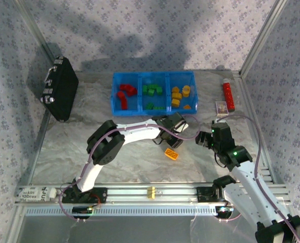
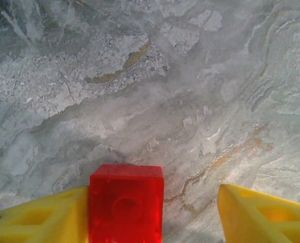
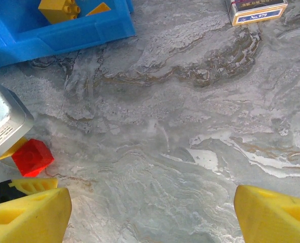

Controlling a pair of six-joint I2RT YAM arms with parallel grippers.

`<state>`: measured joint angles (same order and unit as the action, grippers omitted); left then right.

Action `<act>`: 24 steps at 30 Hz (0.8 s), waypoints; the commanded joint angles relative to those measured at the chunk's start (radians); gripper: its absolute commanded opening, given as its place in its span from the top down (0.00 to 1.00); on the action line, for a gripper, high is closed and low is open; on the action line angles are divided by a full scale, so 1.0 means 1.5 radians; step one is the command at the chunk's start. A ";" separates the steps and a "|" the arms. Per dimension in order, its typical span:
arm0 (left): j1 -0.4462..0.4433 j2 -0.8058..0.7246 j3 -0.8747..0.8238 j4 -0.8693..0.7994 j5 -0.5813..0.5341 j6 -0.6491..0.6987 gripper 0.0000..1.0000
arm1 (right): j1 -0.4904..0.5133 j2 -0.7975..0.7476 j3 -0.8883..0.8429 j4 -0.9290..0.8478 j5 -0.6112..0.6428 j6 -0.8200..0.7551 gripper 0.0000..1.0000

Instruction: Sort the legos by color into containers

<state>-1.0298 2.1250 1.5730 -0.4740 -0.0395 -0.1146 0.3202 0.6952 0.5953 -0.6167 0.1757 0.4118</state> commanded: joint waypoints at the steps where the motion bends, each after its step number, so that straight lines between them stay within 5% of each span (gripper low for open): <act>1: -0.003 0.019 0.020 -0.019 -0.005 0.011 0.39 | -0.004 -0.004 -0.006 0.007 -0.008 0.010 0.14; 15: 0.010 -0.015 -0.016 0.007 -0.023 0.007 0.65 | -0.008 -0.007 -0.013 0.026 -0.019 0.014 0.14; 24: 0.062 -0.128 -0.091 0.048 -0.010 0.000 0.70 | -0.008 -0.006 -0.019 0.032 -0.028 0.016 0.15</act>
<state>-0.9676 2.0331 1.4597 -0.4416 -0.0608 -0.1135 0.3138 0.6937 0.5846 -0.5766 0.1425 0.4221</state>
